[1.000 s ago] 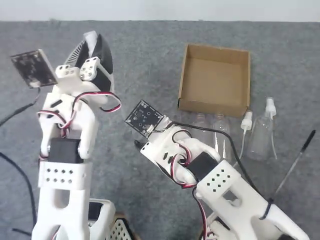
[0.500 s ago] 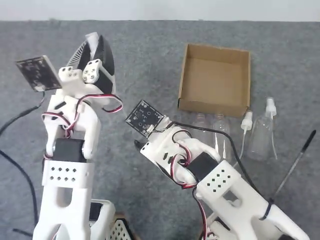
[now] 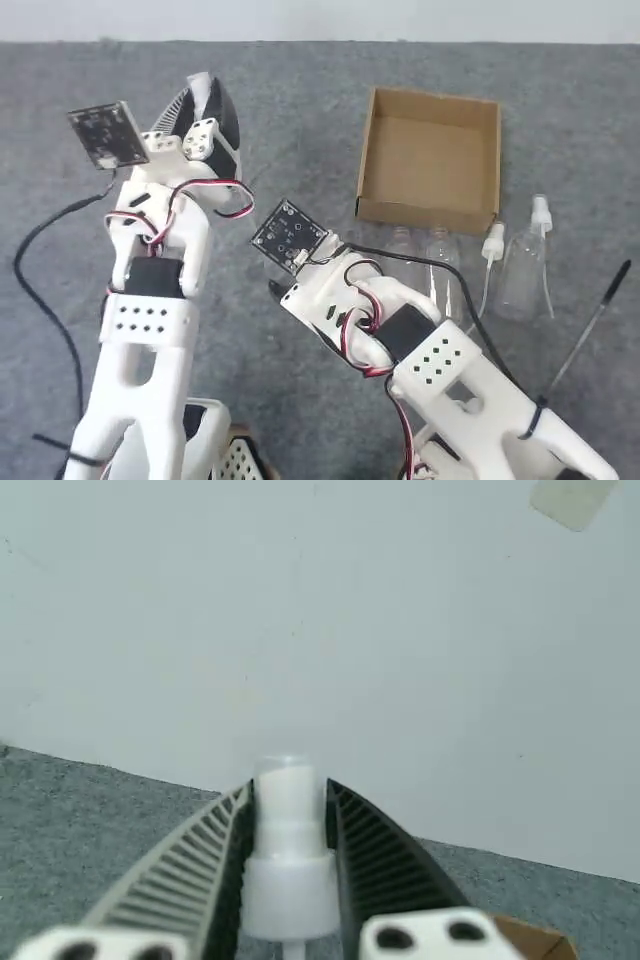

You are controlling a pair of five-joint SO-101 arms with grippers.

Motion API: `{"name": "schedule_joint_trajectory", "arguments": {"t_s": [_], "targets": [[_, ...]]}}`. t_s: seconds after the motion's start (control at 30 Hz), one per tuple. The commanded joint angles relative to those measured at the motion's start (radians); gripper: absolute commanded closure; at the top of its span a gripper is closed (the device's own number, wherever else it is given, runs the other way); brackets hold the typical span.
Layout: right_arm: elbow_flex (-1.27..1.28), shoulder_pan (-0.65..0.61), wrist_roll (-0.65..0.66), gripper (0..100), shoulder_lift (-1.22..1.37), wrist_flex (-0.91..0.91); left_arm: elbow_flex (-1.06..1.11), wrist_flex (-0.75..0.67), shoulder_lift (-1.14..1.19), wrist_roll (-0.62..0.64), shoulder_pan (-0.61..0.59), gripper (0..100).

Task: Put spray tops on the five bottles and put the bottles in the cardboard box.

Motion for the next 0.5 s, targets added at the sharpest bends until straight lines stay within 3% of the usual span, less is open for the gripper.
{"name": "schedule_joint_trajectory", "arguments": {"t_s": [0.0, 0.27, 0.47], "targets": [[-0.008, -0.008, -0.011, 99.3, -0.053, -0.022, -0.018, 0.009, -0.044, -0.003, 0.002, 98], [-0.006, -0.004, -0.003, 99.3, -0.051, -0.016, 0.061, 0.158, -0.227, -0.008, 0.072, 98], [-0.012, -0.002, -0.012, 99.3, -0.051, -0.035, 0.133, 0.172, -0.313, -0.005, 0.086, 98]]}}
